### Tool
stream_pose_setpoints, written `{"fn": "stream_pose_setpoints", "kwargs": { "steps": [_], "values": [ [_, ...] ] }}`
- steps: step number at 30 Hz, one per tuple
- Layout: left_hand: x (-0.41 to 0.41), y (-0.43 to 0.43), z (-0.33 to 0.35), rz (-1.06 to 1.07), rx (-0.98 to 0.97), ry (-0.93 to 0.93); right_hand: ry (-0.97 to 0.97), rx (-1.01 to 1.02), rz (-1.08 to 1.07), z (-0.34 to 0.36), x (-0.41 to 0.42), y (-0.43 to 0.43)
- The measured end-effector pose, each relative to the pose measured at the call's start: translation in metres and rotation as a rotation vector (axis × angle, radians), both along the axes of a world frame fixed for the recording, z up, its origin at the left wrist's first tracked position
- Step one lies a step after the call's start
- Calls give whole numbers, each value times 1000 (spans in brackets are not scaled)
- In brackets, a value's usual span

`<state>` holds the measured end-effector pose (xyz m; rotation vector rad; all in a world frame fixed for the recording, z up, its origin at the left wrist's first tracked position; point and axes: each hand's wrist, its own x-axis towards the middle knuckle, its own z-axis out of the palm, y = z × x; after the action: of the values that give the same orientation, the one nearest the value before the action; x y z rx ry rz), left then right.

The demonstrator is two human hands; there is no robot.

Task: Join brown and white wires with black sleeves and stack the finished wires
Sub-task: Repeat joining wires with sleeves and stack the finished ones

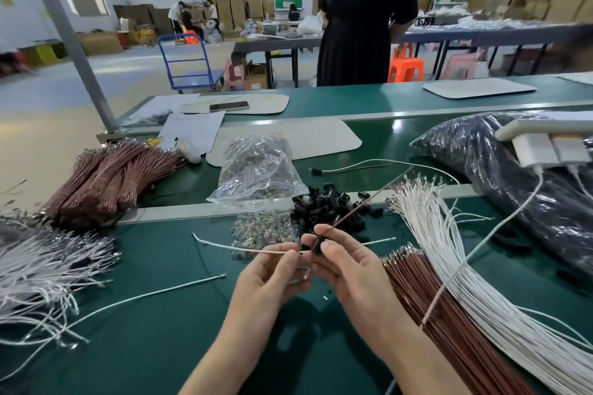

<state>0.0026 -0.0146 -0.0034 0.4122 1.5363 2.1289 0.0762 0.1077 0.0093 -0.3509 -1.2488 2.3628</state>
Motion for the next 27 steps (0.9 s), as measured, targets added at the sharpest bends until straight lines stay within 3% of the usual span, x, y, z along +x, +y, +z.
{"fn": "stream_pose_setpoints", "kwargs": {
  "steps": [6,13,27],
  "values": [
    [-13,-11,2,206,125,-16,51,-125,-63,7,5,14],
    [-18,-20,4,266,129,56,75,-359,-124,11,14,29],
    [-18,-22,5,272,133,91,132,-379,-139,9,16,37]
  ]
}}
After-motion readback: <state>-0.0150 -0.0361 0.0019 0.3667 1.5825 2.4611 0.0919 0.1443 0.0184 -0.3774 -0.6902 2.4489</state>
